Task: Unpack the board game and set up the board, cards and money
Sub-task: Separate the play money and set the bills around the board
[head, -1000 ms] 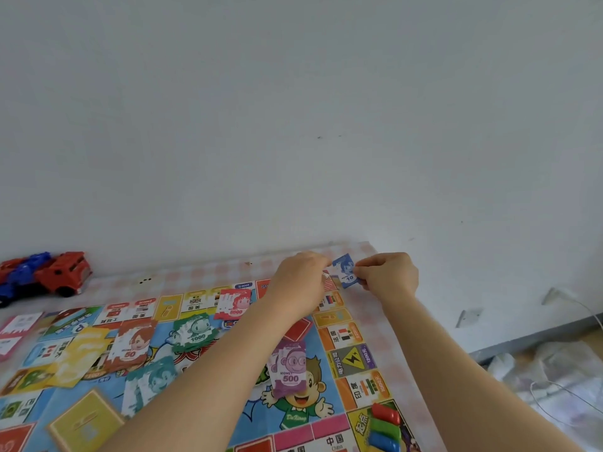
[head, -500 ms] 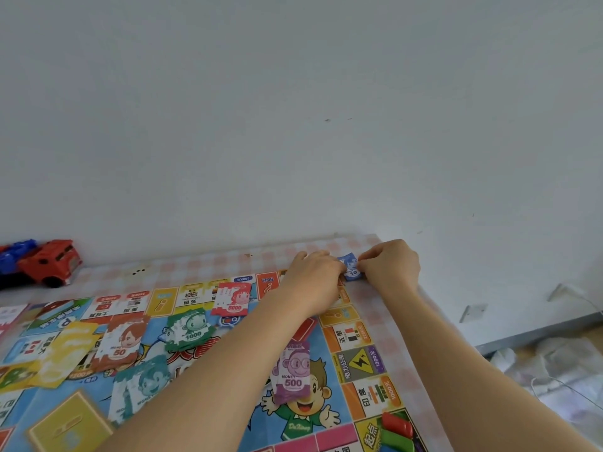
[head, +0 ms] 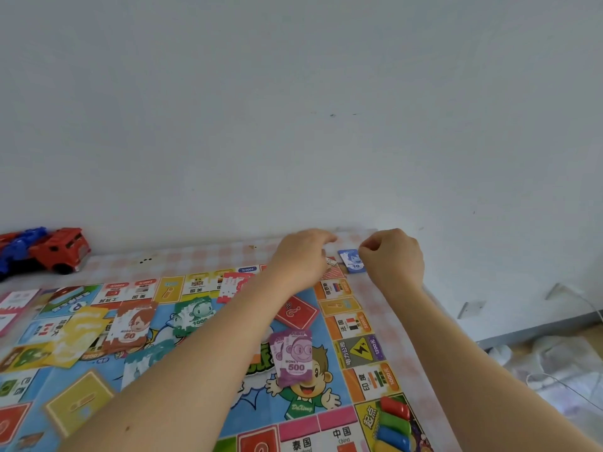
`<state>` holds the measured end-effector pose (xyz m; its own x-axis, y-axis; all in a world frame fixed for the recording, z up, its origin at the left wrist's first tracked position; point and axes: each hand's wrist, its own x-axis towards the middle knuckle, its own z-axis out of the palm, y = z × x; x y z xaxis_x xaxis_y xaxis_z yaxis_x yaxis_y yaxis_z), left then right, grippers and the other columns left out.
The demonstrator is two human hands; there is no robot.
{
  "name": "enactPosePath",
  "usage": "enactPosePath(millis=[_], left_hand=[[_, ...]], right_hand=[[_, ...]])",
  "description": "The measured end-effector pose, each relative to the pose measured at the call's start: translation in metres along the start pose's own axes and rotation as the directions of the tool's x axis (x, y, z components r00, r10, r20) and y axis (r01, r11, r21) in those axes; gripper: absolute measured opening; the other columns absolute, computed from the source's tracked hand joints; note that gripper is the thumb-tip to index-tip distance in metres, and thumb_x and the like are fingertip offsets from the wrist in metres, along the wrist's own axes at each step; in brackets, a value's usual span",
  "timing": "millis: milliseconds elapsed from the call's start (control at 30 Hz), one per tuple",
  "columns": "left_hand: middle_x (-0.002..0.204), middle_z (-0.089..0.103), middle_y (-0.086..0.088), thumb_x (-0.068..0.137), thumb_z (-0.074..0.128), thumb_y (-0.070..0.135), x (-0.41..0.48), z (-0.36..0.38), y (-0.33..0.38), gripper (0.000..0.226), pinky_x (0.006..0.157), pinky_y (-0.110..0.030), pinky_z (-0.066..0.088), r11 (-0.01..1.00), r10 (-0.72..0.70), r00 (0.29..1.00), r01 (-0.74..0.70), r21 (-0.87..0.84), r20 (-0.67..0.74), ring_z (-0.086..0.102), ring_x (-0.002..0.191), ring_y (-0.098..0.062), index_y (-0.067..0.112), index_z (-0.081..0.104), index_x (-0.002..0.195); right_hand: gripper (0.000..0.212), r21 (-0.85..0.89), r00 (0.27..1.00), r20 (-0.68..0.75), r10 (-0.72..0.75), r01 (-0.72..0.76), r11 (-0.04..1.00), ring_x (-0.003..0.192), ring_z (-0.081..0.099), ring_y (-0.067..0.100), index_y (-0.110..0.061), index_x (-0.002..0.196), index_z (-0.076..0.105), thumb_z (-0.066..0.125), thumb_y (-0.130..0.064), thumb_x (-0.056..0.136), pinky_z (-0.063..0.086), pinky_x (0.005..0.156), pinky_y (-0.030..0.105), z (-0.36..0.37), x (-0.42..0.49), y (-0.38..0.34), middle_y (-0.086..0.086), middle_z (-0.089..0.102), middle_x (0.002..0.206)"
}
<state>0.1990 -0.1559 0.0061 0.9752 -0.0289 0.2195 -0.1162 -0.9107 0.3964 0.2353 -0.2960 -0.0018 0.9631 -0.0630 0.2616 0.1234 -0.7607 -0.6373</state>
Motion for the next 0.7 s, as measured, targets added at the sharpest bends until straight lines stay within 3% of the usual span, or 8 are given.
enactPosePath(millis=[233, 433, 533, 700], left_hand=[[0.139, 0.051, 0.002, 0.098, 0.040, 0.016, -0.036, -0.039, -0.017, 0.034, 0.105, -0.033, 0.034, 0.997, -0.080, 0.997, 0.080, -0.019, 0.000, 0.045, 0.129, -0.017, 0.022, 0.057, 0.128], [0.118, 0.065, 0.003, 0.094, 0.053, 0.020, -0.086, -0.053, -0.018, 0.024, 0.090, -0.029, 0.047, 0.989, -0.142, 0.988, 0.140, -0.047, -0.062, 0.059, 0.106, -0.012, 0.020, 0.065, 0.113], [0.105, 0.068, 0.003, 0.091, 0.056, 0.020, -0.105, -0.056, -0.017, 0.016, 0.081, -0.027, 0.050, 0.981, -0.194, 0.977, 0.191, -0.040, -0.090, 0.061, 0.094, -0.013, 0.018, 0.068, 0.102], [0.104, 0.068, 0.000, 0.086, 0.065, 0.026, -0.128, -0.052, -0.015, 0.020, 0.077, -0.026, 0.048, 0.965, -0.263, 0.964, 0.263, 0.005, 0.043, 0.060, 0.086, -0.012, 0.017, 0.069, 0.104]], right_hand=[[0.018, 0.078, 0.986, 0.093, -0.138, 0.131, 0.988, 0.066, 0.065, 0.016, -0.017, 0.075, 0.075, 0.058, -0.010, 0.078, 0.057, 0.059, 0.030, -0.013, -0.030, -0.037, -0.002, 0.071, 0.071], [0.003, -0.035, 0.918, 0.376, -0.126, 0.150, 0.988, 0.065, 0.065, 0.014, -0.016, 0.076, 0.073, 0.070, -0.016, 0.076, 0.056, 0.060, 0.027, -0.011, -0.064, -0.051, 0.002, 0.072, 0.075], [0.018, -0.146, 0.871, 0.483, -0.087, 0.178, 0.973, 0.060, 0.064, 0.015, -0.008, 0.079, 0.072, 0.074, -0.026, 0.076, 0.059, 0.067, 0.030, -0.017, -0.076, -0.051, 0.006, 0.073, 0.074], [0.032, -0.221, 0.785, 0.619, 0.002, 0.171, 0.960, 0.064, 0.067, 0.018, -0.002, 0.089, 0.068, 0.080, -0.028, 0.073, 0.060, 0.073, 0.033, -0.026, -0.101, -0.056, 0.009, 0.073, 0.076]])
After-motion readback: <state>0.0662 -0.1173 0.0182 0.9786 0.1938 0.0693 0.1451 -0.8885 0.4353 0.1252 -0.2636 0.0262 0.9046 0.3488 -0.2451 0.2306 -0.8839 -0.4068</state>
